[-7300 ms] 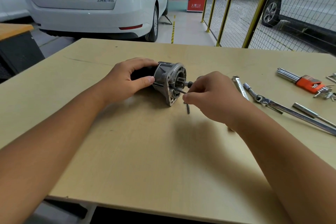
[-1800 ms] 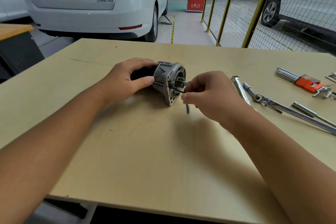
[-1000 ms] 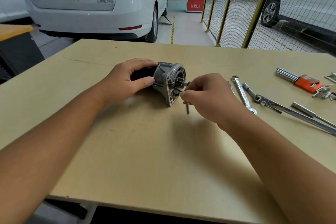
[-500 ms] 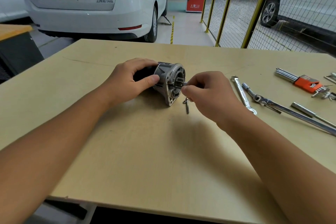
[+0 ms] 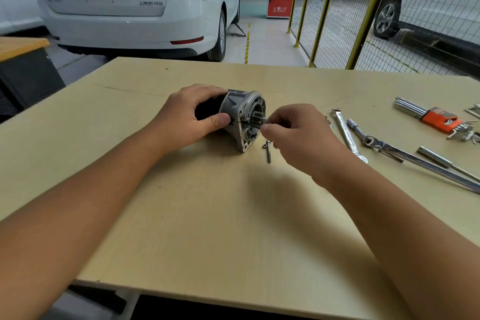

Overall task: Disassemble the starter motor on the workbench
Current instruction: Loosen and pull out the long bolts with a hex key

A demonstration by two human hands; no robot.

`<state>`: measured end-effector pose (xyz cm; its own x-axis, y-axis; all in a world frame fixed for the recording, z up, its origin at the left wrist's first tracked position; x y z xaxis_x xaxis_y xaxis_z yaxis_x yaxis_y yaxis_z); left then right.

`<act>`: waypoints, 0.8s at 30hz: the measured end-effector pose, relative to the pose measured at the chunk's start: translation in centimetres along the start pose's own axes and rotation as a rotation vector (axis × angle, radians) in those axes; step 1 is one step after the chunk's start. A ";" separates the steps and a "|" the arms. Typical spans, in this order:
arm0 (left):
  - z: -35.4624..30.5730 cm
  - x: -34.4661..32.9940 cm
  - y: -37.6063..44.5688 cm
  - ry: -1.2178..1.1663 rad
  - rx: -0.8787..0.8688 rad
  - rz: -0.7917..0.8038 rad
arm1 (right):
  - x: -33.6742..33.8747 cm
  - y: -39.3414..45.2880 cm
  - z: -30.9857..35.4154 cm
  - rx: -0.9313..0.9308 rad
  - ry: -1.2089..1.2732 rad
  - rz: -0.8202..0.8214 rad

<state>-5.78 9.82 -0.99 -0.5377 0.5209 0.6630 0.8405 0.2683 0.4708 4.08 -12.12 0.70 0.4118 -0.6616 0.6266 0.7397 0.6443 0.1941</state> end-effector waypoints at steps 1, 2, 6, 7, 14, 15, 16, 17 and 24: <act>0.0 0.0 0.0 -0.005 0.001 -0.002 | 0.0 0.0 0.0 0.004 -0.004 0.004; 0.0 0.0 0.0 -0.010 0.002 -0.006 | 0.0 0.0 0.0 0.008 -0.004 0.005; -0.1 -0.1 0.1 -0.035 0.017 -0.016 | 0.1 0.0 0.1 0.008 0.030 -0.005; 0.0 -0.1 0.1 -0.046 0.023 -0.021 | 0.0 -0.1 0.1 0.007 0.035 0.003; 0.0 0.1 0.2 -0.107 0.060 -0.018 | -0.1 -0.1 0.0 0.007 -0.001 -0.004; -0.1 0.1 0.2 -0.109 0.057 -0.016 | -0.1 0.0 0.0 0.006 -0.001 -0.002; -0.1 0.1 0.2 -0.108 0.054 -0.015 | -0.1 0.0 0.0 0.006 0.001 0.000; -0.1 0.2 0.2 -0.103 0.053 -0.015 | -0.2 0.0 0.0 0.008 0.004 -0.003; 0.1 0.2 0.1 -0.074 0.044 0.003 | -0.2 -0.1 0.1 0.033 0.014 -0.025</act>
<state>-5.77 10.05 -0.89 -0.5302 0.5800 0.6185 0.8450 0.3014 0.4417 3.92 -12.05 0.62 0.4010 -0.6833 0.6102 0.7323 0.6393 0.2346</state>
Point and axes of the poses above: each hand's wrist, its own y-axis towards the middle knuckle, its own x-axis out of the back of the hand, z = x × y, the point moved 1 cm from there along y, towards the middle knuckle, and after that the axes turned 6 degrees about -y, right-handed, at the moved point
